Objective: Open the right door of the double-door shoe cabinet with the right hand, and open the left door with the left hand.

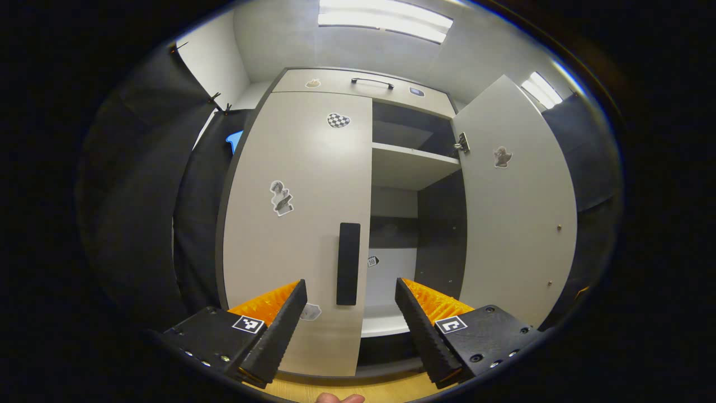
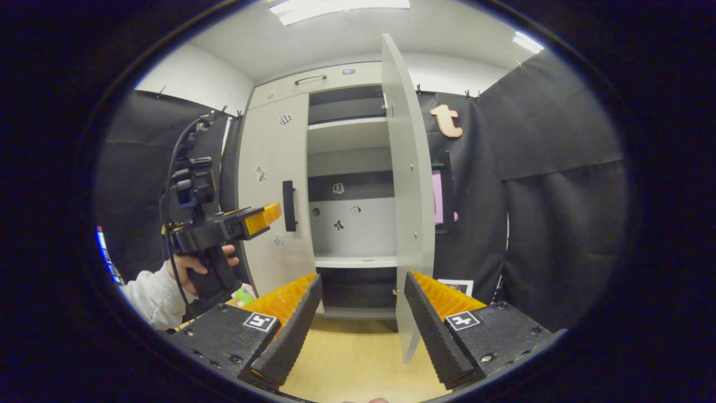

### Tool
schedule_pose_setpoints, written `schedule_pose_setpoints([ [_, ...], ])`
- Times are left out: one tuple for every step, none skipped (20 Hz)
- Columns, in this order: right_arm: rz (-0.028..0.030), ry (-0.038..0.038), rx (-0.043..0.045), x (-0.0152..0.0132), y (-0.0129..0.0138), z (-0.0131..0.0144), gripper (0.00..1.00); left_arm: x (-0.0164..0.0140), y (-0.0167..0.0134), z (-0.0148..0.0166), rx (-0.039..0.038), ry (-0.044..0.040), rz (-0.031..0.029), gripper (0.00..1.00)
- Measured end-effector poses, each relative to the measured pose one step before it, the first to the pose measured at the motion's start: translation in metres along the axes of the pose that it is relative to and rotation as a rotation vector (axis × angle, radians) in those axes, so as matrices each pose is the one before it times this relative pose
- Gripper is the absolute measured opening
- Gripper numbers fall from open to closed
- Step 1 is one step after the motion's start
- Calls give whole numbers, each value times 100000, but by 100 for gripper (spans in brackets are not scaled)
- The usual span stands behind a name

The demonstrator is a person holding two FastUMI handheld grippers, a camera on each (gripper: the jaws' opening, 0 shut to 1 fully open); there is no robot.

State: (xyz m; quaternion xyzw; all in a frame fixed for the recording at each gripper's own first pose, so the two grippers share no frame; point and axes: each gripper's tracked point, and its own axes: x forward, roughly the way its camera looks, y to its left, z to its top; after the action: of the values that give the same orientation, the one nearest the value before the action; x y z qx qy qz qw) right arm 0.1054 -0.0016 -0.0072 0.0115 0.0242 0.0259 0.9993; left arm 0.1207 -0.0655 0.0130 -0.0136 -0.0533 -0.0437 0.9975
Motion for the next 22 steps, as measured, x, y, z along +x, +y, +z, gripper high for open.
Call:
schedule_pose_setpoints([
  [-917,798,-233,-113,-308,-220,95,1244,244,-34,243,-192,1510,95],
  [-1076,276,-97,11,-330,-36,95,1347,28,-283,402,821,435,95],
  [-891,84,-57,37,-348,-109,95,1027,162,-456,613,1514,1110,95],
  [-858,14,169,65,-246,26,95,1124,197,-469,345,1415,1028,95],
  [-940,-149,398,18,-347,41,95,887,30,-484,-175,1478,409,95],
  [-867,-5,575,65,-240,-7,95,790,-77,-520,42,1772,287,95],
  [-865,-204,904,3,-219,-25,95,649,-12,-566,703,2287,474,95],
  [-346,-287,966,139,-29,44,95,483,-50,-495,606,1831,-40,95],
  [-607,-66,758,24,-155,-10,92,355,-61,-232,431,1087,80,95],
  [-623,-72,600,121,-135,-16,95,383,20,-77,184,280,386,95],
  [-455,174,536,23,-206,6,92,300,-35,-67,-168,264,-51,95],
  [-486,306,357,40,-123,-24,95,299,-149,-84,-178,615,-569,95],
  [-242,184,514,26,-148,-73,95,328,-42,-128,-295,1101,-201,95],
  [97,-123,733,113,89,48,95,330,10,-173,-49,1195,-9,95],
  [281,-329,834,121,122,78,95,291,89,-116,-160,815,325,95],
  [137,-167,506,153,63,13,95,378,50,-48,-231,517,27,95],
  [-235,16,67,-19,-100,3,95,247,82,-100,-240,444,300,95],
  [-311,-63,-177,130,-40,-16,92,50,158,40,53,129,1112,95],
  [-389,-206,-126,34,-123,-4,92,-26,-1,74,103,-465,218,93],
  [51,-25,1,177,22,-49,95,121,64,-86,223,411,353,93],
  [-93,526,218,84,5,-178,95,-30,-38,50,154,-193,-42,93],
  [270,627,279,67,88,-157,95,77,-21,30,-787,27,-60,93],
])
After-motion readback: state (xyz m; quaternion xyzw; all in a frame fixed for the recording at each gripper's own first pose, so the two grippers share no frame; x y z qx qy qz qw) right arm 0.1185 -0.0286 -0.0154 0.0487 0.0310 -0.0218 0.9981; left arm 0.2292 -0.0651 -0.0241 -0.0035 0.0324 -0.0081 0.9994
